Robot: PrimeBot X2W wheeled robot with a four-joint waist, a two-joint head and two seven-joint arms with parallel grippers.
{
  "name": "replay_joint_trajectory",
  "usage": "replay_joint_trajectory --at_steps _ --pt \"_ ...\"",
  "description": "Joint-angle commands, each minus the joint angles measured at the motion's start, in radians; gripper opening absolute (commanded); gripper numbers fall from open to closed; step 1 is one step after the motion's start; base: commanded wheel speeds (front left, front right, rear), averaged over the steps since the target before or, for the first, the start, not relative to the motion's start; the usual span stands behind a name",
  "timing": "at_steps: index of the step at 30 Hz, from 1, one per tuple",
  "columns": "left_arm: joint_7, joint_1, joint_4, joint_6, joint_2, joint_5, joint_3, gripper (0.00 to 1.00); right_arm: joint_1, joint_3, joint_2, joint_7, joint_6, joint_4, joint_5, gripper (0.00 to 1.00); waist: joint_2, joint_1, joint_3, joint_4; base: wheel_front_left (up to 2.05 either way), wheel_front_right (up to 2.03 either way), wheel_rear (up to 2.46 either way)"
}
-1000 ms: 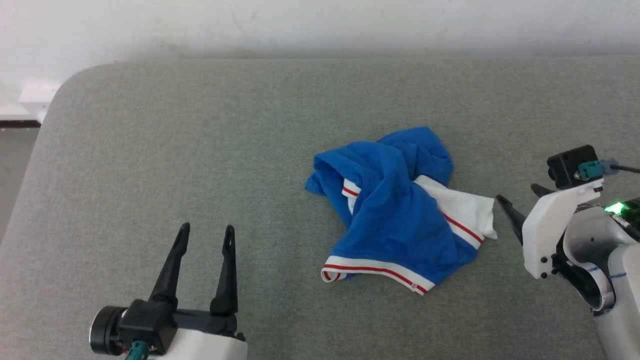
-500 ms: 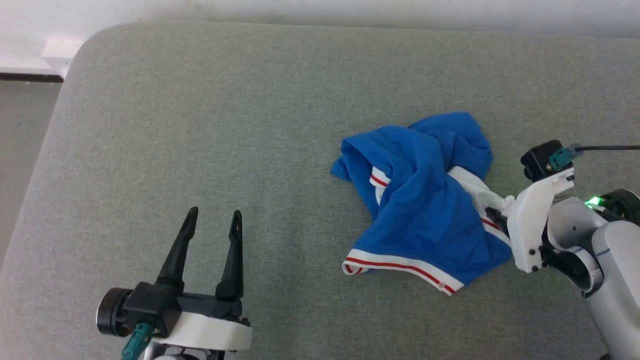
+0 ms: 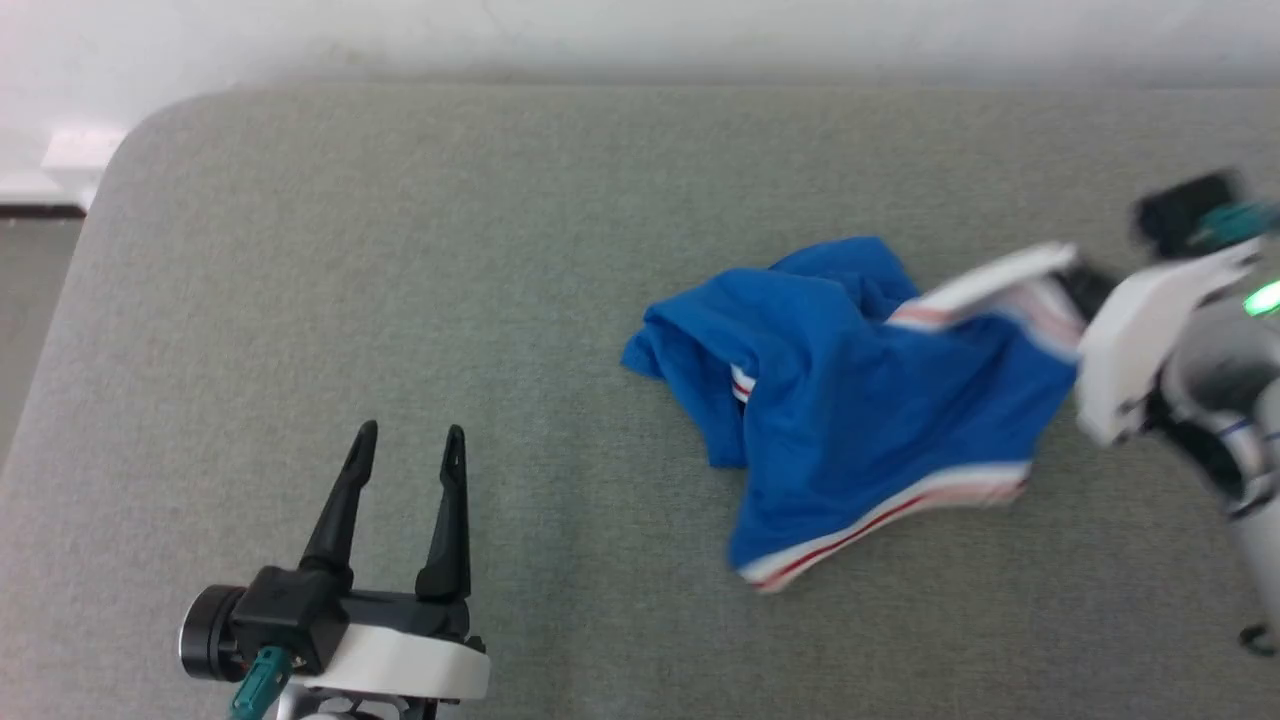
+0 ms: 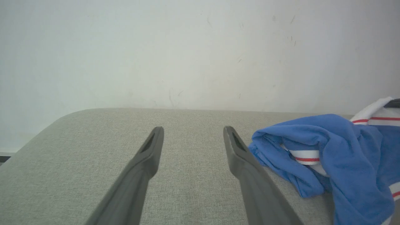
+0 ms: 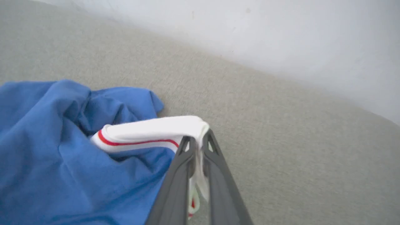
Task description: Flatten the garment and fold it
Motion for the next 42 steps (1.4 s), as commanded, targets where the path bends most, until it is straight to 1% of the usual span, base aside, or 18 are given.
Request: replay_joint_trajectory --at_steps 1,5,7,9,12,15,18,22,23,24,25,27,29,33,35,38,40,42 --pt "-0.005 0.009 0.002 -0.002 -0.004 0.004 0.005 1.00 -0.017 -0.016 -0.008 -0.009 -0.002 -0.010 -0.006 0.00 -0.0001 -0.0001 -0.034 -0.033 0.00 0.00 0.00" --pt "-0.005 0.037 0.000 -0.001 -0.005 0.006 0.018 1.00 0.023 -0.140 -0.029 -0.013 -0.002 -0.083 -0.037 0.00 -0.0001 -0.0001 -0.060 -0.057 0.00 0.00 0.00" --pt "-0.005 0.050 -0.001 -0.003 -0.005 0.009 0.022 1.00 0.090 -0.225 -0.042 0.003 -0.002 -0.126 -0.054 0.00 -0.0001 -0.0001 -0.062 -0.064 0.00 0.00 0.00" --pt "-0.005 0.058 -0.001 -0.007 -0.005 0.010 0.026 1.00 0.185 -0.328 -0.036 0.019 -0.002 -0.167 -0.064 0.00 -0.0001 -0.0001 -0.060 -0.067 0.00 0.00 0.00" --pt "-0.005 0.061 -0.003 -0.014 -0.005 0.011 0.029 1.00 0.362 -0.492 0.012 0.042 -0.002 -0.216 -0.085 0.00 -0.0001 -0.0001 -0.049 -0.067 0.00 0.00 0.00" --pt "-0.005 0.056 0.004 -0.023 -0.005 0.015 0.027 1.00 0.532 -0.611 0.080 0.043 -0.002 -0.247 -0.132 0.00 -0.0001 -0.0001 -0.040 -0.058 0.00 0.00 0.00" --pt "-0.005 0.054 0.012 -0.029 -0.005 0.014 0.027 1.00 0.639 -0.652 0.158 0.011 -0.002 -0.230 -0.155 0.00 -0.0001 -0.0001 -0.037 -0.054 0.00 0.00 0.00" --pt "-0.005 0.054 0.027 -0.035 -0.005 0.018 0.026 1.00 0.656 -0.634 0.207 -0.054 -0.002 -0.181 -0.184 0.00 -0.0001 -0.0001 -0.048 -0.057 0.00 0.00 0.00" --pt "-0.005 0.055 0.030 -0.036 -0.005 0.019 0.027 1.00 0.648 -0.621 0.209 -0.074 -0.002 -0.173 -0.195 0.26 -0.0001 -0.0001 -0.051 -0.058 0.00 0.00 0.00" --pt "-0.005 0.056 0.032 -0.037 -0.005 0.019 0.027 1.00 0.638 -0.602 0.206 -0.089 -0.002 -0.164 -0.206 0.71 -0.0001 -0.0001 -0.055 -0.059 0.00 0.00 0.00" --pt "-0.005 0.056 0.034 -0.037 -0.005 0.020 0.027 1.00 0.625 -0.591 0.205 -0.099 -0.002 -0.158 -0.211 1.00 -0.0001 -0.0001 -0.059 -0.060 0.00 0.00 0.00" --pt "-0.005 0.056 0.036 -0.039 -0.005 0.021 0.027 1.00 0.591 -0.561 0.193 -0.111 -0.002 -0.169 -0.211 1.00 -0.0001 -0.0001 -0.064 -0.060 0.00 0.00 0.00" --pt "-0.005 0.054 0.036 -0.039 -0.005 0.019 0.024 1.00 0.559 -0.532 0.173 -0.115 -0.002 -0.207 -0.196 1.00 -0.0001 -0.0001 -0.068 -0.056 0.00 0.00 0.00" --pt "-0.005 0.054 0.037 -0.032 -0.005 0.004 0.012 1.00 0.486 -0.455 0.120 -0.080 -0.002 -0.338 -0.145 1.00 -0.0001 -0.0001 -0.075 -0.039 0.00 0.00 0.00" --pt "-0.005 0.054 0.038 -0.028 -0.005 -0.003 0.005 1.00 0.445 -0.398 0.084 -0.030 -0.002 -0.402 -0.129 1.00 -0.0001 -0.0001 -0.074 -0.028 0.00 0.00 0.00" --pt "-0.005 0.053 0.037 -0.020 -0.005 -0.012 -0.004 1.00 0.366 -0.299 0.070 0.060 -0.002 -0.469 -0.085 1.00 -0.0001 -0.0001 -0.065 -0.010 0.00 0.00 0.00" --pt "-0.005 0.051 0.038 -0.017 -0.005 -0.016 -0.011 1.00 0.306 -0.223 0.071 0.115 -0.002 -0.485 -0.064 1.00 -0.0001 -0.0001 -0.054 0.002 0.00 0.00 0.00" --pt "-0.005 0.046 0.041 -0.017 -0.005 -0.020 -0.019 1.00 0.242 -0.140 0.056 0.162 -0.002 -0.473 -0.055 1.00 -0.0001 -0.0001 -0.041 0.017 0.00 0.00 0.00"
